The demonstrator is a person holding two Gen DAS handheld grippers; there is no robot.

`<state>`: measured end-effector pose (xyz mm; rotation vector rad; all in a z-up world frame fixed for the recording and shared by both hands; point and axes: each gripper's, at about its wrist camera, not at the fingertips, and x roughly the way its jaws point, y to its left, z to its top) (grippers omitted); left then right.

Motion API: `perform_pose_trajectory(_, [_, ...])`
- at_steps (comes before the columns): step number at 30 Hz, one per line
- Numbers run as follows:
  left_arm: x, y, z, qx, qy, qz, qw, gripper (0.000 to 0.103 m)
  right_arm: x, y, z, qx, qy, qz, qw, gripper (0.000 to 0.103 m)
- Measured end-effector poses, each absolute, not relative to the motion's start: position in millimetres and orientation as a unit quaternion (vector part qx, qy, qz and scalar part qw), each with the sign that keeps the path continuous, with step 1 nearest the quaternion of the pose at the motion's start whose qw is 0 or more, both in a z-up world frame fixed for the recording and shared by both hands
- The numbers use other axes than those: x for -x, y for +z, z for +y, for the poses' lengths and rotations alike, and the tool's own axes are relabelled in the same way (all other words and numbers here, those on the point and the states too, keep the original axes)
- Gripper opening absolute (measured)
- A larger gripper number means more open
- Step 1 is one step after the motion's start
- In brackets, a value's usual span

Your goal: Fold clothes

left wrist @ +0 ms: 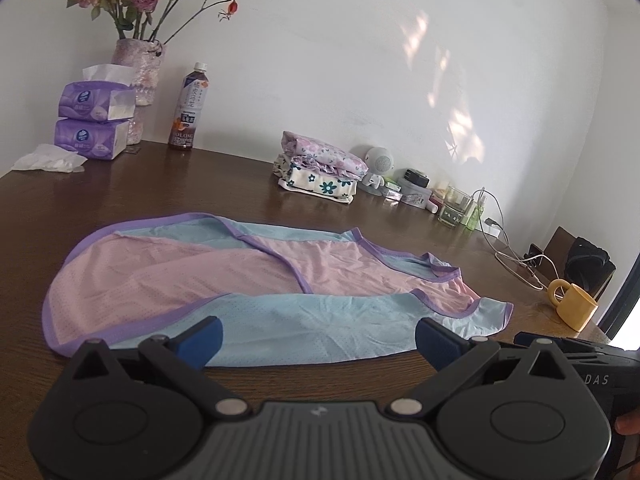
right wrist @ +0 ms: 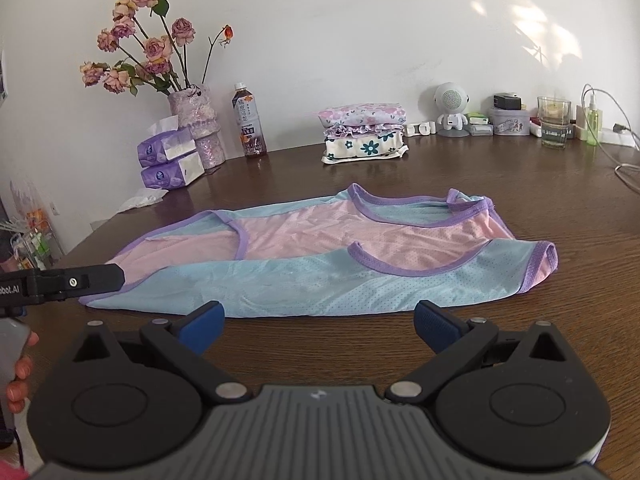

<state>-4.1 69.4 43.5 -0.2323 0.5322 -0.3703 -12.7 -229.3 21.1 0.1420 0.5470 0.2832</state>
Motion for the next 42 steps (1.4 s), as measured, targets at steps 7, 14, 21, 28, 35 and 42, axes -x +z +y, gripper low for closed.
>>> perform_pose_trajectory(7, [10.9, 42.4, 81.7, 0.123, -0.171, 0.259, 0.943, 0.103, 17.3, 21.1, -221.4, -0.087, 0.158, 0.271, 0.945, 0.103])
perform_pose_trajectory(14, [18.4, 41.3, 96.0, 0.125, -0.156, 0.258, 0.945, 0.103, 20.3, 19.4, -210.4, -0.072, 0.16, 0.278, 0.944, 0.103])
perform_pose_trajectory(21, [23.6, 40.4, 110.8, 0.138, -0.14, 0.256, 0.946, 0.103, 21.2, 16.3, -200.0, -0.061, 0.156, 0.285, 0.944, 0.103])
perform_pose_trajectory(28, [24.1, 34.2, 118.3, 0.147, -0.131, 0.264, 0.944, 0.103, 19.4, 12.0, -196.0, -0.057, 0.149, 0.295, 0.942, 0.103])
perform_pose_trajectory(35, [21.9, 30.2, 119.9, 0.152, -0.131, 0.267, 0.943, 0.103, 16.6, 9.5, -194.6, -0.055, 0.146, 0.304, 0.94, 0.103])
perform_pose_trajectory(42, [20.4, 28.8, 119.4, 0.151, -0.129, 0.267, 0.943, 0.103, 14.9, 9.0, -192.2, -0.05, 0.147, 0.306, 0.939, 0.103])
